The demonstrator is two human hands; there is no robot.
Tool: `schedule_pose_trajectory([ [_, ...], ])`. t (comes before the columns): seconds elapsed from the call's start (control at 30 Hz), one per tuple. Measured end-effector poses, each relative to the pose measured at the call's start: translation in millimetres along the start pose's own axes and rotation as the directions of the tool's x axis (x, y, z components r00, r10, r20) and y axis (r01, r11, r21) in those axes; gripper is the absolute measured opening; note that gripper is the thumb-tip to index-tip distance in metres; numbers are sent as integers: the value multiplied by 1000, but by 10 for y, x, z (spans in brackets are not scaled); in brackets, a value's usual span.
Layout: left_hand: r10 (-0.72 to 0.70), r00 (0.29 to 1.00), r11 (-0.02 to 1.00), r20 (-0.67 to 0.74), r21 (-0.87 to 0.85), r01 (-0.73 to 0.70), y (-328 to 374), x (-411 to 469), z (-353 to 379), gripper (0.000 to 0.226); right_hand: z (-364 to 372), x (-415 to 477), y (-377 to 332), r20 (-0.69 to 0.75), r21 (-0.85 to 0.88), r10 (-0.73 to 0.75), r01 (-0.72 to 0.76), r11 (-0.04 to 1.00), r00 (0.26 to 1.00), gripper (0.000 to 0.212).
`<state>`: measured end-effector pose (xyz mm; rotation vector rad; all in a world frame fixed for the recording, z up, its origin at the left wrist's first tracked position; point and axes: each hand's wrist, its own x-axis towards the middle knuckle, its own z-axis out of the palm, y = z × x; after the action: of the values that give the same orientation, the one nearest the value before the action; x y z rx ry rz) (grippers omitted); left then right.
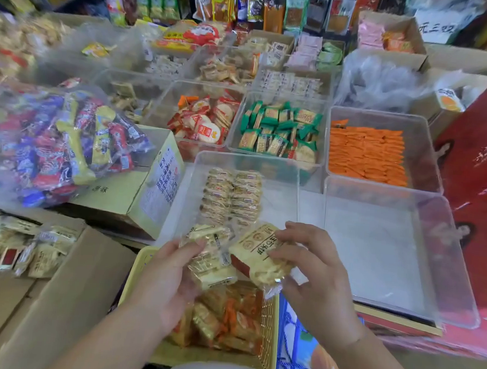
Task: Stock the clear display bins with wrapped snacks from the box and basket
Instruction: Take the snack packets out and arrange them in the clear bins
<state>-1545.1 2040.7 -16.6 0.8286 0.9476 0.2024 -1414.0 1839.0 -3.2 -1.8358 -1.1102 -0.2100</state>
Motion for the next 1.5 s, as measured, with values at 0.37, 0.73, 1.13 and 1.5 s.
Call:
schedule_pose_trajectory([
  [0.37,19,997,999,-80,49,-15,36,490,125,78,196,69,486,121,-57,159,-153,987,980,36],
  [0.73,130,991,987,-16,95,-128,85,904,-148,45,596,958,1323,710,-632,320,366,683,627,28],
  [1.13,103,994,993,35,57,-105,46,1010,-333,60,1196,870,1643,721,-693,632,311,650,284,20],
  [1.5,112,993,994,37,11,-113,46,1048,-370,61,1403,746,1739,616,-784,786,-51,619,57,25],
])
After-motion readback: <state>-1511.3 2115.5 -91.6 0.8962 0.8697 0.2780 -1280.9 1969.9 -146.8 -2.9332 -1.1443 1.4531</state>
